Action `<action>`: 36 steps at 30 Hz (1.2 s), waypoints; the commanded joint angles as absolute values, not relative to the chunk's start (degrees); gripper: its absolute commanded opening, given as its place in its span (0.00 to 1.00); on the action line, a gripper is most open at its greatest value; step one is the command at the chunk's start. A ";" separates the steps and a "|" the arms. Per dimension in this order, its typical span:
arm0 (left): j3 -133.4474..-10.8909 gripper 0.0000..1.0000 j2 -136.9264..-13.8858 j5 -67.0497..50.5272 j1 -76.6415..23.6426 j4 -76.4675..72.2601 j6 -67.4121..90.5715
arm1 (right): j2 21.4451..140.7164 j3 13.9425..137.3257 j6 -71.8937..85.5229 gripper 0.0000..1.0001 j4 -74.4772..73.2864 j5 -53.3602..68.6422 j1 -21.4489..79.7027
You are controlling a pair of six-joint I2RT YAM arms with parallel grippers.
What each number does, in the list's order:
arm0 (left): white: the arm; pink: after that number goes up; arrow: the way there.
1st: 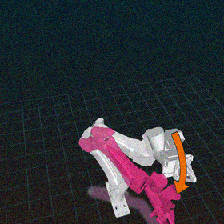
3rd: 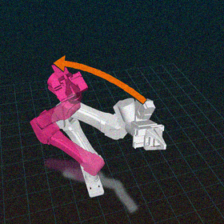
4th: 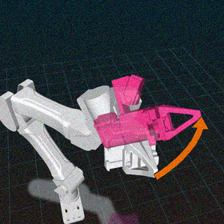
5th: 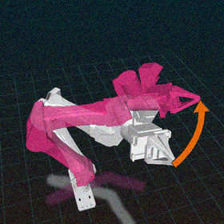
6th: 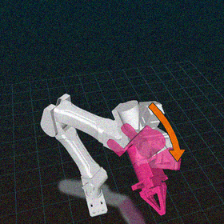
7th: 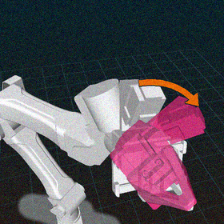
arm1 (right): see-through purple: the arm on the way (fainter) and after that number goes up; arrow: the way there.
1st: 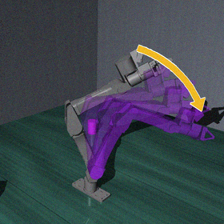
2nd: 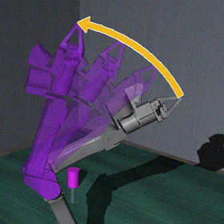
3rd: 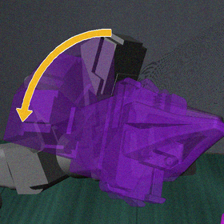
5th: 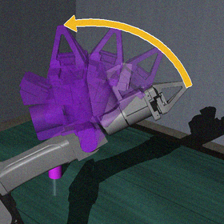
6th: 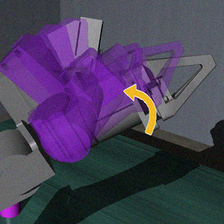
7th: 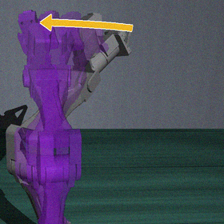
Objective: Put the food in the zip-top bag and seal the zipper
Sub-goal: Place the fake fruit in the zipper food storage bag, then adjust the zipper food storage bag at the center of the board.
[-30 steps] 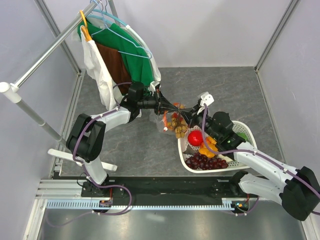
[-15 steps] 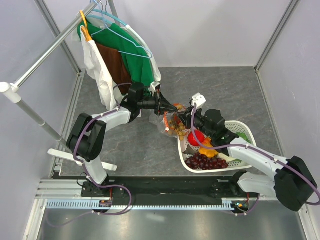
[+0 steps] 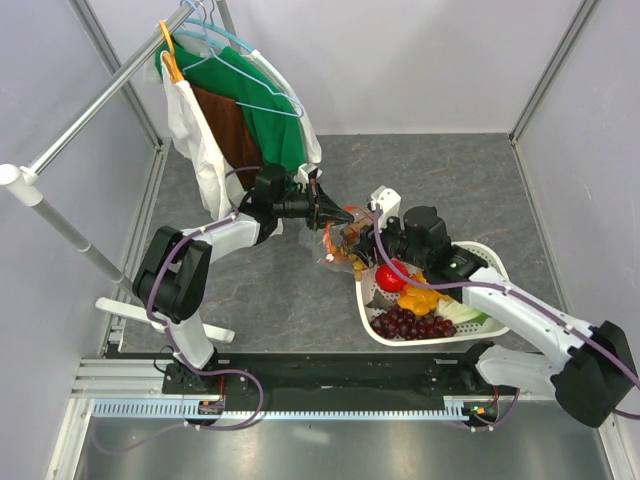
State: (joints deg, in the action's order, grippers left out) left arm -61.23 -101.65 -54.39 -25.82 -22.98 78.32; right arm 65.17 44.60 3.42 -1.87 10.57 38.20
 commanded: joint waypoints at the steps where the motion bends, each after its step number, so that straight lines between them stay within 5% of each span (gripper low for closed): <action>1: -62.23 0.02 -102.22 -55.90 -25.14 -23.56 78.22 | 59.60 49.04 5.79 0.60 -11.77 11.34 37.36; 10: -63.37 0.02 -102.39 -55.81 -25.14 -23.38 78.22 | 60.20 45.70 17.30 0.53 -16.87 9.58 29.63; 36: -63.37 0.02 -101.78 -56.42 -24.70 -22.32 77.52 | 73.12 43.51 31.38 0.36 -8.97 13.09 27.95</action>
State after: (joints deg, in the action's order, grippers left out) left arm -62.30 -102.19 -54.57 -25.10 -22.35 78.28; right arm 72.51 43.00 28.91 -12.86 12.23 28.77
